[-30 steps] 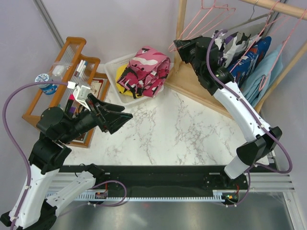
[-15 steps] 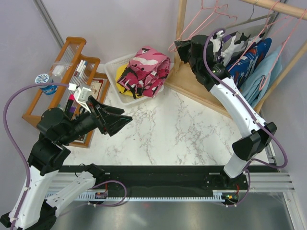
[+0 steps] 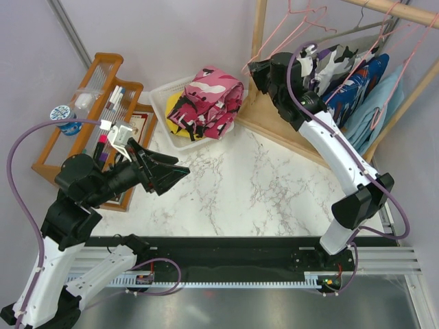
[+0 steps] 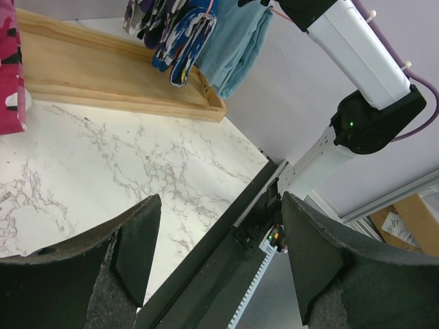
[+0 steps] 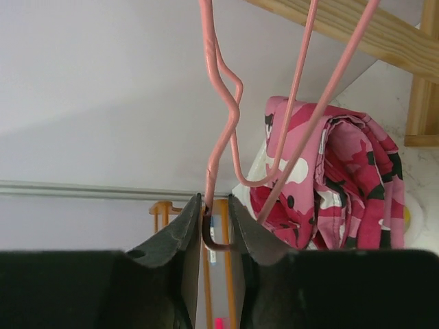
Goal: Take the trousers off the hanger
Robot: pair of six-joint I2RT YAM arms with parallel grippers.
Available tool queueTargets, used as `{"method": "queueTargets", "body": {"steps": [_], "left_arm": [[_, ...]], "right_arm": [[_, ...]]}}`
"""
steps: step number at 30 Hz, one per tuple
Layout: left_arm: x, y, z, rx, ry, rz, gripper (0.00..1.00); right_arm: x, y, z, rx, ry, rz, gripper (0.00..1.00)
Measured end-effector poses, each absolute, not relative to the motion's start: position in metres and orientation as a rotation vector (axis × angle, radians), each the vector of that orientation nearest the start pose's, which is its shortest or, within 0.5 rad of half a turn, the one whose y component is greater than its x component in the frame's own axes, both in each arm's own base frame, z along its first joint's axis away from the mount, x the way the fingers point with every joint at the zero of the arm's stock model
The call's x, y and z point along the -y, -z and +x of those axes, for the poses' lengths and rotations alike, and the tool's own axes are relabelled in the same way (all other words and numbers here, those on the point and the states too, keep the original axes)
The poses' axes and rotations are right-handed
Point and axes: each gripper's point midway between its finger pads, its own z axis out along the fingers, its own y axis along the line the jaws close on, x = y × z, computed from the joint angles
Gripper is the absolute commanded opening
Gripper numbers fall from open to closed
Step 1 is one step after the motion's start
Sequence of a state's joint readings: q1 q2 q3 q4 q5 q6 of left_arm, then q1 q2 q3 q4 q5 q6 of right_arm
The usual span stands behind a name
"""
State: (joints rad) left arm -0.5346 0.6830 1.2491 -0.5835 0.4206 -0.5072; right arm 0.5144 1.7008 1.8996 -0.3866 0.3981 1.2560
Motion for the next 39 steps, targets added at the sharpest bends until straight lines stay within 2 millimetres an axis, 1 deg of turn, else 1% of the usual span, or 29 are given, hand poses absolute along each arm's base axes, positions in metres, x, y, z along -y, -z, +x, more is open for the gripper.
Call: {"method": "queueTargets", "body": {"steps": [2,3,5,7,8,10,13,18,20,23,25,26,28,30,33,34,36,38,39], "left_arm": [[0.188,-0.419,0.14,-1.674,1.127,0.373,0.77],[0.188,-0.417,0.14,-1.68,1.126,0.373,0.77],[0.188,-0.411,0.141,-1.696,1.125,0.371,0.77],[0.189,-0.406,0.142,-1.712,1.123,0.369,0.77],[0.189,-0.404,0.143,-1.719,1.123,0.368,0.77],[0.19,-0.402,0.143,-1.725,1.122,0.368,0.77],[0.19,-0.4,0.145,-1.732,1.121,0.367,0.77],[0.193,-0.39,0.148,-1.763,1.121,0.367,0.76],[0.195,-0.384,0.15,-1.78,1.12,0.366,0.76],[0.197,-0.371,0.153,-1.809,1.119,0.365,0.76],[0.198,-0.358,0.154,-1.833,1.119,0.365,0.77],[0.199,-0.351,0.154,-1.844,1.124,0.369,0.77],[0.199,-0.333,0.15,-1.874,1.13,0.374,0.78],[0.199,-0.314,0.147,-1.895,1.135,0.377,0.79],[0.197,-0.284,0.138,-1.915,1.157,0.384,0.79],[0.197,-0.277,0.136,-1.919,1.165,0.382,0.79],[0.198,-0.264,0.128,-1.893,1.202,0.391,0.8],[0.199,-0.25,0.122,-1.866,1.248,0.395,0.81],[0.201,-0.242,0.119,-1.858,1.273,0.397,0.81]], "right_arm": [[-0.235,-0.418,0.473,-1.601,-0.912,0.916,0.44],[-0.237,-0.414,0.471,-1.616,-0.897,0.896,0.5],[-0.239,-0.406,0.466,-1.642,-0.864,0.855,0.56],[-0.239,-0.397,0.458,-1.678,-0.836,0.816,0.66],[-0.238,-0.393,0.453,-1.696,-0.819,0.793,0.68],[-0.235,-0.385,0.441,-1.731,-0.783,0.748,0.76],[-0.224,-0.383,0.419,-1.765,-0.731,0.68,0.8],[-0.202,-0.4,0.387,-1.761,-0.672,0.561,0.83],[-0.196,-0.402,0.372,-1.775,-0.65,0.496,0.84],[-0.199,-0.393,0.352,-1.819,-0.63,0.377,0.85],[-0.208,-0.375,0.335,-1.872,-0.631,0.291,0.85],[-0.216,-0.358,0.323,-1.914,-0.637,0.229,0.85],[-0.226,-0.331,0.305,-1.981,-0.643,0.148,0.86],[-0.238,-0.299,0.282,-2.052,-0.658,0.059,0.86],[-0.249,-0.257,0.248,-2.128,-0.69,-0.047,0.88],[-0.25,-0.244,0.238,-2.145,-0.705,-0.069,0.89],[-0.247,-0.217,0.223,-2.166,-0.739,-0.082,0.94],[-0.243,-0.192,0.212,-2.182,-0.768,-0.078,0.98],[-0.242,-0.18,0.207,-2.179,-0.796,-0.064,0.98]]}}
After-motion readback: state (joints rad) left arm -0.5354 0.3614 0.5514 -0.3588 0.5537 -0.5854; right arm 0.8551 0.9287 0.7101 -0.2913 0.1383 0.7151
